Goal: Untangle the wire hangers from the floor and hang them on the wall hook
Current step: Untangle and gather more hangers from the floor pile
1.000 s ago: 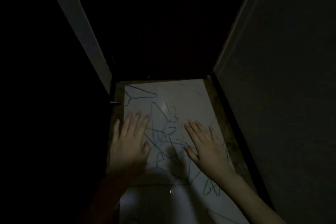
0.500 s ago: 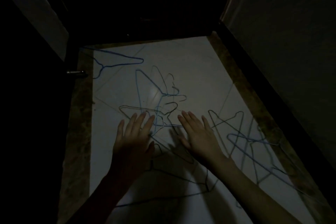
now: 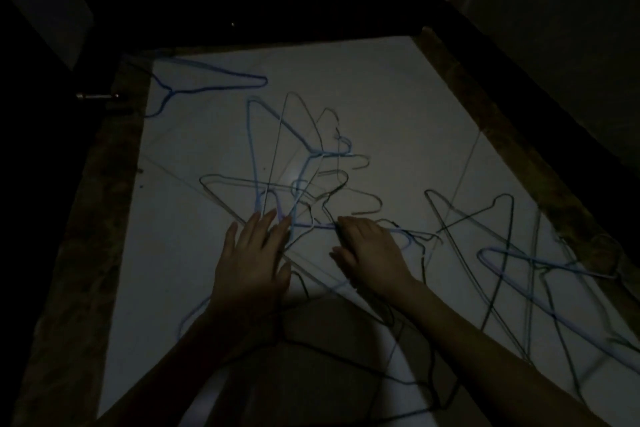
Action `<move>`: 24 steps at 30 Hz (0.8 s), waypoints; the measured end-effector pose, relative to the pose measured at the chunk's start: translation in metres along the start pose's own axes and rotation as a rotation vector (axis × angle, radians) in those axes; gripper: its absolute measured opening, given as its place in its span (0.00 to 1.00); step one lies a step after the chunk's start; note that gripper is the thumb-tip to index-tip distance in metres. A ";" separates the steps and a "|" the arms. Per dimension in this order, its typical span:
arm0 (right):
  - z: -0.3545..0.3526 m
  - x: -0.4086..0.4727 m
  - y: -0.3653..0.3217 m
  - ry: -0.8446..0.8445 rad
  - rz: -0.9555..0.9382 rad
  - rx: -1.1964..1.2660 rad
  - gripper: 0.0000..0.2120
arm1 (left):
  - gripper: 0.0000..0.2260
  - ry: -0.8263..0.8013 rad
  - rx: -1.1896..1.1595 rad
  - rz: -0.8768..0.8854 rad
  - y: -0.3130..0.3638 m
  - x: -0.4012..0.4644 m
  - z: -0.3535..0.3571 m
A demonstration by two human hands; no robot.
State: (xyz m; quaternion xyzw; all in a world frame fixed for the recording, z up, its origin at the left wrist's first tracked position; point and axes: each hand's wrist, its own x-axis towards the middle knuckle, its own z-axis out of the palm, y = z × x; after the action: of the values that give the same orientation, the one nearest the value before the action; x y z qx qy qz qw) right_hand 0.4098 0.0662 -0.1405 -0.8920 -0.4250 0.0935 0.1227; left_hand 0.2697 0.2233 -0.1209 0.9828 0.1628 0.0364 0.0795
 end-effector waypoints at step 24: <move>-0.013 -0.050 -0.051 0.084 0.266 0.975 0.09 | 0.23 0.077 -0.980 -0.381 0.046 -0.024 -0.029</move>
State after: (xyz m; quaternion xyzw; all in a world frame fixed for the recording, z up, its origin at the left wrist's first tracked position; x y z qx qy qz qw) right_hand 0.3445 0.0565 -0.1102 -0.7804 -0.2093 0.2597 0.5289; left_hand 0.2584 0.1763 -0.0860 0.7813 0.3054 0.1292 0.5289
